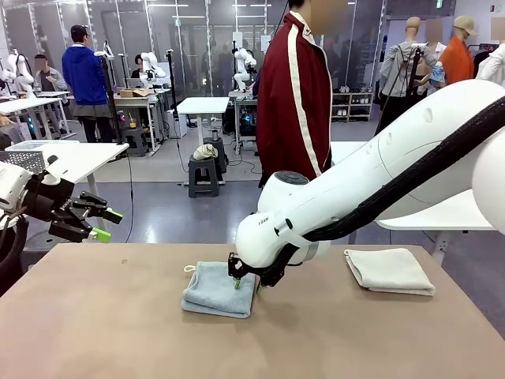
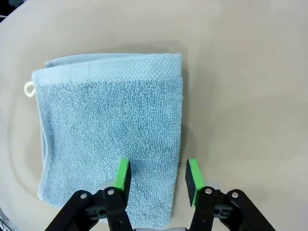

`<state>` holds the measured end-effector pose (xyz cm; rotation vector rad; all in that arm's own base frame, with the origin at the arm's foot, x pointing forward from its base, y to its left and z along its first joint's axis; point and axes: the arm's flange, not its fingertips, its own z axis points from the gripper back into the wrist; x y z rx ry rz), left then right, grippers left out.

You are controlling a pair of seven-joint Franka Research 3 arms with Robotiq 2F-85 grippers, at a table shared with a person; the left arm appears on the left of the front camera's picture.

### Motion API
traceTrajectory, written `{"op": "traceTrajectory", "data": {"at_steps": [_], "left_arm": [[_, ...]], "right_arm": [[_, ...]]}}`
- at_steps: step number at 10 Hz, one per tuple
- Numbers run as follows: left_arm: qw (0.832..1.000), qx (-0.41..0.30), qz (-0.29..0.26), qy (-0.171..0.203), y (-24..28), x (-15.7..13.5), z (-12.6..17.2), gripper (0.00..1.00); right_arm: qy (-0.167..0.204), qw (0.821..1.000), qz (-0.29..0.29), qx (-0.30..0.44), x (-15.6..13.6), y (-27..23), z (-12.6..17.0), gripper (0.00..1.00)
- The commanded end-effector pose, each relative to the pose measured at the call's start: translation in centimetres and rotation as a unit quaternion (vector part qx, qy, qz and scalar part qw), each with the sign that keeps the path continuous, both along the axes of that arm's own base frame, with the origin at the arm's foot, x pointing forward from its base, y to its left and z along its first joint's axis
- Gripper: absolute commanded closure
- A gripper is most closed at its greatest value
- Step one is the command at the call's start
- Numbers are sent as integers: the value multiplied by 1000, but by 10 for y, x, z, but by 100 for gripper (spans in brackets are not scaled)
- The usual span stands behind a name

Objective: Fold the towels and place them in the basket.
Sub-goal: Stack the folded Towel with hook on the right side of the table.

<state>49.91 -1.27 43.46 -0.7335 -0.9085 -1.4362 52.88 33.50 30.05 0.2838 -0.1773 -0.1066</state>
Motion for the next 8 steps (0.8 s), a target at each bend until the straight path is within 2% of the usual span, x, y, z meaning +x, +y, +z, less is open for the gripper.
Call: {"op": "traceTrajectory", "data": {"at_steps": [1, 2, 3, 4, 8], "left_arm": [[1000, -7, 1, 4, -1, -1, 2, 22], [1000, -7, 1, 4, -1, -1, 2, 22], [1000, -7, 1, 4, -1, -1, 2, 22], [1000, -7, 1, 4, -1, -1, 2, 22], [1000, -7, 1, 4, -1, -1, 2, 22]], "right_arm": [[-12, 1000, 4, 10, 2, 3, -4, 61], [-13, 1000, 5, 9, 2, 4, -5, 96], [-13, 1000, 6, 8, 2, 4, -5, 81], [-13, 1000, 4, 6, 2, 4, -5, 100], [-11, 1000, 6, 6, 3, -3, -5, 100]]}}
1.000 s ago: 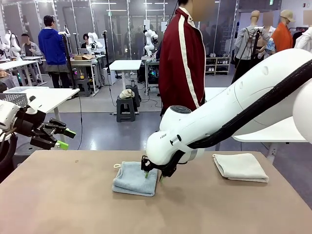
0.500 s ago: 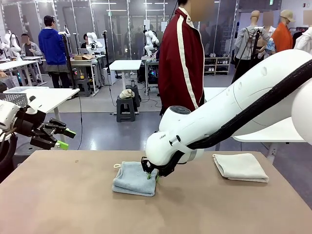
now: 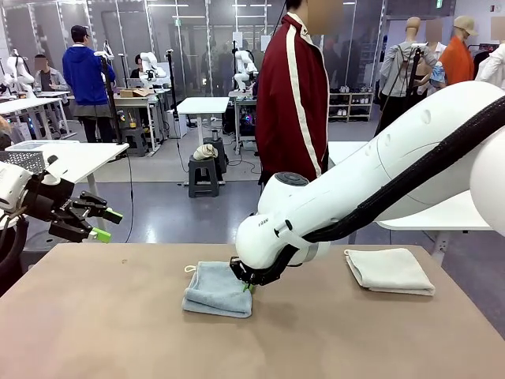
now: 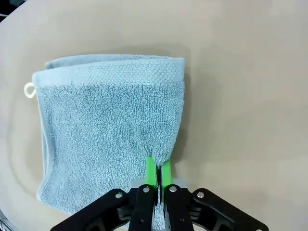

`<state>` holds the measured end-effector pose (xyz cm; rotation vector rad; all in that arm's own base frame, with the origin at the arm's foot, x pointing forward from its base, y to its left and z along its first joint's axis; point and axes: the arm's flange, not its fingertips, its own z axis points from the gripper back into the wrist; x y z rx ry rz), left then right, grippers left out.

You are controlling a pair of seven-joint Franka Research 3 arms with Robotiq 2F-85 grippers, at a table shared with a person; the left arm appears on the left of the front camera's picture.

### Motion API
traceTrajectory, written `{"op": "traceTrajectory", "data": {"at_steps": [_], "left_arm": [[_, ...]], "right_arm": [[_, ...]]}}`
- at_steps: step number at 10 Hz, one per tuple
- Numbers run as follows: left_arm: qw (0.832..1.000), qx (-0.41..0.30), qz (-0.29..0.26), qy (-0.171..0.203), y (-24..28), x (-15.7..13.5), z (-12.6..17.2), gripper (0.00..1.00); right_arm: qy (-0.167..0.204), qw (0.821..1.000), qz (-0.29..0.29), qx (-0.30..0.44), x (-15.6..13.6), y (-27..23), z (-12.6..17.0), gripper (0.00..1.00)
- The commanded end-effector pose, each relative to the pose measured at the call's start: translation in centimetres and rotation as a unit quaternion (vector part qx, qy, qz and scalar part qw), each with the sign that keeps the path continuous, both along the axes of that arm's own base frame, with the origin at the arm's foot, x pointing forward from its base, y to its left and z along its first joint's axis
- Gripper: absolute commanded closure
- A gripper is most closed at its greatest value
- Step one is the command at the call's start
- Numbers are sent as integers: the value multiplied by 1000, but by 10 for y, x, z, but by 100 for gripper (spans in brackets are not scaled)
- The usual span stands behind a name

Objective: Fold the towels and place them in the basket.
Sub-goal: Stack the folded Towel with hook on the right side of the table.

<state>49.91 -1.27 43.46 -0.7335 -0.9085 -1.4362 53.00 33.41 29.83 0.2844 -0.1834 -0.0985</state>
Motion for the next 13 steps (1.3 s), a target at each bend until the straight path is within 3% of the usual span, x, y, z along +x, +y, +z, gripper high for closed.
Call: {"op": "traceTrajectory", "data": {"at_steps": [1, 5, 10, 13], "left_arm": [[1000, -7, 1, 4, -1, -1, 2, 22], [1000, -7, 1, 4, -1, -1, 2, 22], [1000, -7, 1, 4, -1, -1, 2, 22], [1000, -7, 1, 4, -1, -1, 2, 22]], "right_arm": [[-12, 1000, 10, -1, 3, -9, 4, 100], [-28, 998, 14, -46, 17, -64, 52, 100], [-35, 988, 21, -151, 12, -129, 124, 100], [-37, 983, 1, -182, 22, -167, 151, 100]]}}
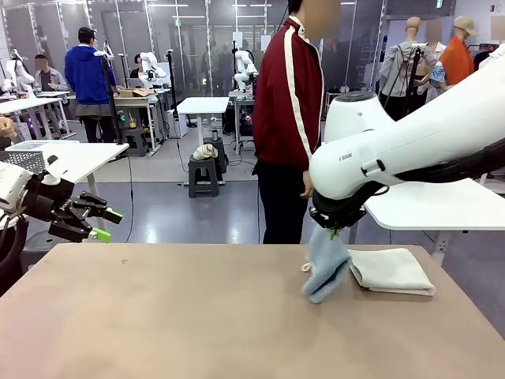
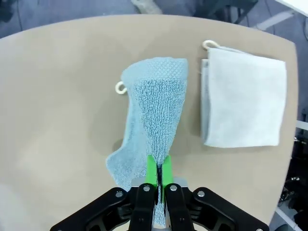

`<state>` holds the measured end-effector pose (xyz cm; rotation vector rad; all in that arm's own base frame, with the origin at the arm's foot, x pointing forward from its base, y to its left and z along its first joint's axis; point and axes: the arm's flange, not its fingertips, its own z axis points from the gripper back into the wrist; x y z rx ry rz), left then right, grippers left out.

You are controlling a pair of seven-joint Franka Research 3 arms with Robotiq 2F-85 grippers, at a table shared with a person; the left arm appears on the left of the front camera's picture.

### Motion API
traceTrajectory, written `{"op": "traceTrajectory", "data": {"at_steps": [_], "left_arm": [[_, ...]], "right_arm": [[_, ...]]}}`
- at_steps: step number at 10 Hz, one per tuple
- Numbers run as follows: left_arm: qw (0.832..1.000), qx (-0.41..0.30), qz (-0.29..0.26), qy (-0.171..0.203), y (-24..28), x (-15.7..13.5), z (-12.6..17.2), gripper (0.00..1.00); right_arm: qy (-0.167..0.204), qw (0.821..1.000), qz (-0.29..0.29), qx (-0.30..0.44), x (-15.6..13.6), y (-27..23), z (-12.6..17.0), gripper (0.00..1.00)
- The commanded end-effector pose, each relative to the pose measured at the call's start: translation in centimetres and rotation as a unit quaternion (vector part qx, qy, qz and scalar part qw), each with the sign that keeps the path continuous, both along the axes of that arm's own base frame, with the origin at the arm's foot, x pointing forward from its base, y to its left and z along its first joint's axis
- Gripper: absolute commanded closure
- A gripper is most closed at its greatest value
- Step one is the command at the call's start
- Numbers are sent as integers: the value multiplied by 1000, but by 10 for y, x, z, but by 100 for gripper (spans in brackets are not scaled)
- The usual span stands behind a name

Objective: Fold the towels and place them in the basket.
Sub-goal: Stack the folded Towel with hook on the right side of the table.

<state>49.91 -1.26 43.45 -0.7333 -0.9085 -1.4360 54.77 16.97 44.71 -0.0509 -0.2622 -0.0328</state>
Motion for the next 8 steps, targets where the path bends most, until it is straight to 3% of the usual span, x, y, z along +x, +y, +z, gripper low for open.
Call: {"op": "traceTrajectory", "data": {"at_steps": [1, 8], "left_arm": [[1000, -7, 1, 4, -1, -1, 2, 22], [1000, -7, 1, 4, -1, -1, 2, 22]], "right_arm": [[-3, 1000, -18, -21, 11, -12, 5, 100], [-19, 998, -14, -56, 49, -63, 38, 100]]}}
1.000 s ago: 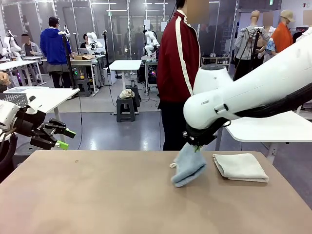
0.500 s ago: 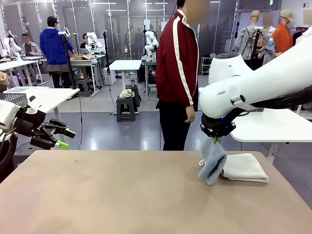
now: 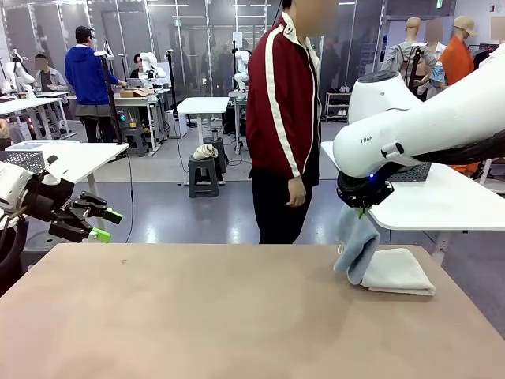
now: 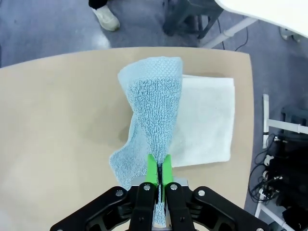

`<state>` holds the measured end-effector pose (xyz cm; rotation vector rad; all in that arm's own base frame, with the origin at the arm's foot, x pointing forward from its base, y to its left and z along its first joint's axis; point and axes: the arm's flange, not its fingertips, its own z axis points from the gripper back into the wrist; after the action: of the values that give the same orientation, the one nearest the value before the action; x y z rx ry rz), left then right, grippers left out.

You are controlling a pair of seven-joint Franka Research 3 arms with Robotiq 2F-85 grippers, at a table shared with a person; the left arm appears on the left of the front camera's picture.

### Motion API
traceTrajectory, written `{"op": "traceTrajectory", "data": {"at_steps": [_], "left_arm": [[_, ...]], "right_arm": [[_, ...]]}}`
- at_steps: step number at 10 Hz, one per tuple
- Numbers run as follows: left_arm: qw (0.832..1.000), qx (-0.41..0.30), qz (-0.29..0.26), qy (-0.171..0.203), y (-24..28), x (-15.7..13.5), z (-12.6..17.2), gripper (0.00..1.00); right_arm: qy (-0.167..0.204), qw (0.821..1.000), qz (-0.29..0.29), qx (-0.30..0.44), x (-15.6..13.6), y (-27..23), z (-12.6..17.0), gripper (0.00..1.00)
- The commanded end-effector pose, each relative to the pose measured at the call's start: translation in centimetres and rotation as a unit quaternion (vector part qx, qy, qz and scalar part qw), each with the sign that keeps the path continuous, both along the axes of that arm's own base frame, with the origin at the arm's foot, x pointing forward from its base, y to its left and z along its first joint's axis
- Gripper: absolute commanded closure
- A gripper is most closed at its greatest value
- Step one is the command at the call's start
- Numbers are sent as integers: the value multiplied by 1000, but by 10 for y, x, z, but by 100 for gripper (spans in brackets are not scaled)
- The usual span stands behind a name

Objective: Fold the towels and place them in the basket.
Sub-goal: Stack the folded Towel with hook on the right side of the table.

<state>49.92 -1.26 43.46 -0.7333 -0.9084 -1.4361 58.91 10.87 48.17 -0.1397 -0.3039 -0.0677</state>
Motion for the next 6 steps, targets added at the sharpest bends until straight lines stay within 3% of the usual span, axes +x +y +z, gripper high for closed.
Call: {"op": "traceTrajectory", "data": {"at_steps": [1, 6], "left_arm": [[1000, -7, 1, 4, -1, -1, 2, 22], [1000, -7, 1, 4, -1, -1, 2, 22]], "right_arm": [[3, 1000, 8, -15, 9, -3, 5, 100], [0, 1000, 0, 0, 0, 0, 0, 100]]}}
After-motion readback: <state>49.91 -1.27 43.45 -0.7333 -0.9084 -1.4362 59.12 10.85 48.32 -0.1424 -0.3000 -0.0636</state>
